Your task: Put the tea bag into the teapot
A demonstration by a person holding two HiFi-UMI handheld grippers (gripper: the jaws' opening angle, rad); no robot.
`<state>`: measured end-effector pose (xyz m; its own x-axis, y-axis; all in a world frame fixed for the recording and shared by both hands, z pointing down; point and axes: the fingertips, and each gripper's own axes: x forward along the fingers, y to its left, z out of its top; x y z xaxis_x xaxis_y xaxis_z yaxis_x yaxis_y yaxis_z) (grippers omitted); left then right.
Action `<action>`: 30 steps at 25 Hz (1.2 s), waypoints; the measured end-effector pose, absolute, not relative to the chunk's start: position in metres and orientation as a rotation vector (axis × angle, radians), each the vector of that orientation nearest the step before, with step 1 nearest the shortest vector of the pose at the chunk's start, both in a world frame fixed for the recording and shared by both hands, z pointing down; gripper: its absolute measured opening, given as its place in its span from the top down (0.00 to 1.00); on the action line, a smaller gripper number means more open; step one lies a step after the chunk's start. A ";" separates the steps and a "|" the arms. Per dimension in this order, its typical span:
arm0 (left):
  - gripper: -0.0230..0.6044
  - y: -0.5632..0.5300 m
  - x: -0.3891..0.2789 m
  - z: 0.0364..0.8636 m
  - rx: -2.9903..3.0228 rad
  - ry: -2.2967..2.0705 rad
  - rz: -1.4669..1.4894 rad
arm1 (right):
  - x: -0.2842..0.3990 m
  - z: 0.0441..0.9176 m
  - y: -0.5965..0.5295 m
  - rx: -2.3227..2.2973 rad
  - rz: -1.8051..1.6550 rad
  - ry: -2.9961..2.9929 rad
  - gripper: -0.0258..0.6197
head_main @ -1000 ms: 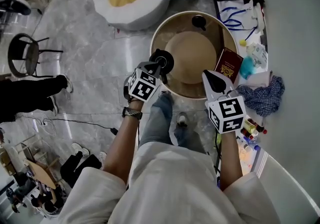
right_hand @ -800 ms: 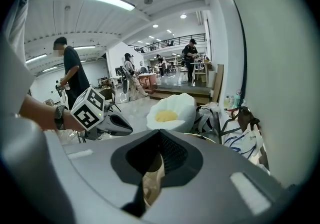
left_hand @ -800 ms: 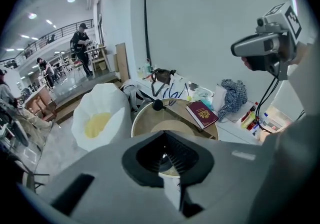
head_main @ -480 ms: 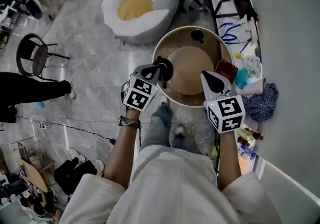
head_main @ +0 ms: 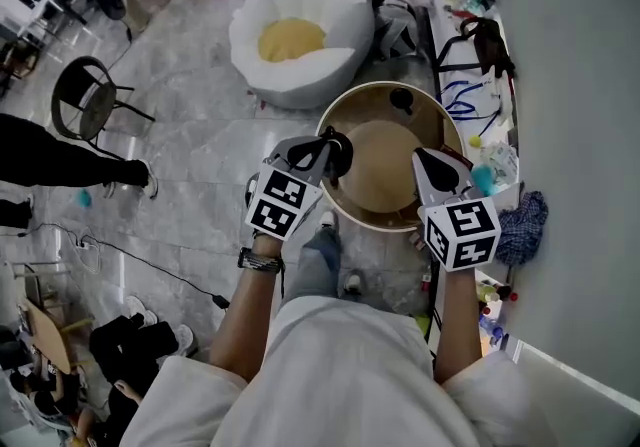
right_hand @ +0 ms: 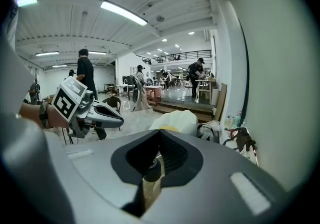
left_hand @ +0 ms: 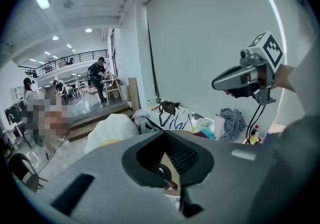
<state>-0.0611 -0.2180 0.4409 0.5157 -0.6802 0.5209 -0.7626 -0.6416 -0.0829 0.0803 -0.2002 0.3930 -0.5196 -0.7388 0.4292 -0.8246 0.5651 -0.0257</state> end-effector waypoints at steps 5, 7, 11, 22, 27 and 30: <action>0.95 -0.193 -0.060 0.400 2.645 -1.303 0.719 | 0.077 0.358 -0.182 1.259 0.240 -2.476 0.95; 0.95 -0.183 -0.058 0.384 2.664 -1.321 0.694 | 0.077 0.343 -0.173 1.260 0.213 -2.491 0.95; 0.95 -0.162 -0.053 0.355 2.707 -1.350 0.652 | 0.078 0.314 -0.155 1.281 0.181 -2.546 0.95; 0.95 -0.117 -0.033 0.290 2.812 -1.406 0.553 | 0.085 0.257 -0.115 1.241 0.023 -2.606 0.95; 0.95 -0.103 -0.026 0.260 2.854 -1.437 0.506 | 0.089 0.235 -0.106 1.251 -0.041 -2.616 0.95; 0.95 -0.096 -0.026 0.245 2.868 -1.466 0.481 | 0.090 0.223 -0.098 1.253 -0.067 -2.627 0.95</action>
